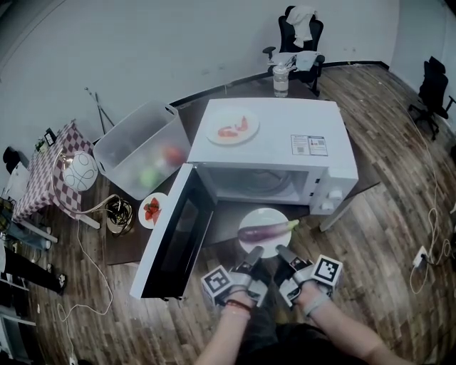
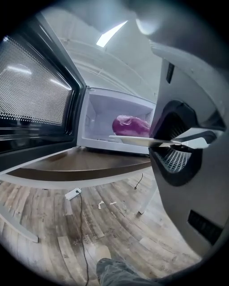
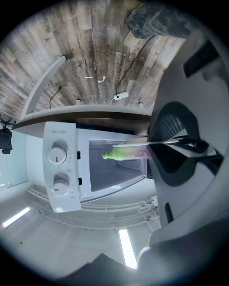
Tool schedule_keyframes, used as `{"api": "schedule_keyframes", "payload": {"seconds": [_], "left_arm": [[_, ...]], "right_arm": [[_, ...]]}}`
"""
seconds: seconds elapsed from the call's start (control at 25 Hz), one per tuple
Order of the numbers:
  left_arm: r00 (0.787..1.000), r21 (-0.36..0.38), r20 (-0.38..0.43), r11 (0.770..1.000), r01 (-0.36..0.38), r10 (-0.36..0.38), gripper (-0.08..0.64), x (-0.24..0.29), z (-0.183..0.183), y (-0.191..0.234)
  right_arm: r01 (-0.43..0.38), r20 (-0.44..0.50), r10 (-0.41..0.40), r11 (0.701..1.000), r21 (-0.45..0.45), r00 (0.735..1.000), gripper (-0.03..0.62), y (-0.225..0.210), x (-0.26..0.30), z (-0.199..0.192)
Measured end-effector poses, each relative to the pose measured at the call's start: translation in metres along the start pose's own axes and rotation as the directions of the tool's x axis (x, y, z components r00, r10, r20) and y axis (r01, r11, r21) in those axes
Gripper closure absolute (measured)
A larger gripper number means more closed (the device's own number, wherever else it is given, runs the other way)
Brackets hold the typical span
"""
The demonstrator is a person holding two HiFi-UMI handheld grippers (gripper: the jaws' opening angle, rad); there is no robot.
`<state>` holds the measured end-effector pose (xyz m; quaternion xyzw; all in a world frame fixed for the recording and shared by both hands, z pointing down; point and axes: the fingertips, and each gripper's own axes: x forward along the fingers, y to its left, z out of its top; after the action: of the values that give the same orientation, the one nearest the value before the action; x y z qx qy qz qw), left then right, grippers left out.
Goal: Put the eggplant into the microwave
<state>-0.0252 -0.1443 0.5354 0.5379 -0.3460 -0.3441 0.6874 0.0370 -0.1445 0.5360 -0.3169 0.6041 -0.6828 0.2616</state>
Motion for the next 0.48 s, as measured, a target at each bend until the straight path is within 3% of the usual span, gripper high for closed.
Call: {"api": "schedule_keyframes", "payload": {"seconds": [0.48], "left_arm": [[1.000,0.000,-0.019,1.000,0.002,-0.002,0.523,0.028,0.028,-0.009]], "right_arm": [[-0.003,0.032,0.003,1.000,0.002,0.999,0.566,0.006,0.034,0.018]]}}
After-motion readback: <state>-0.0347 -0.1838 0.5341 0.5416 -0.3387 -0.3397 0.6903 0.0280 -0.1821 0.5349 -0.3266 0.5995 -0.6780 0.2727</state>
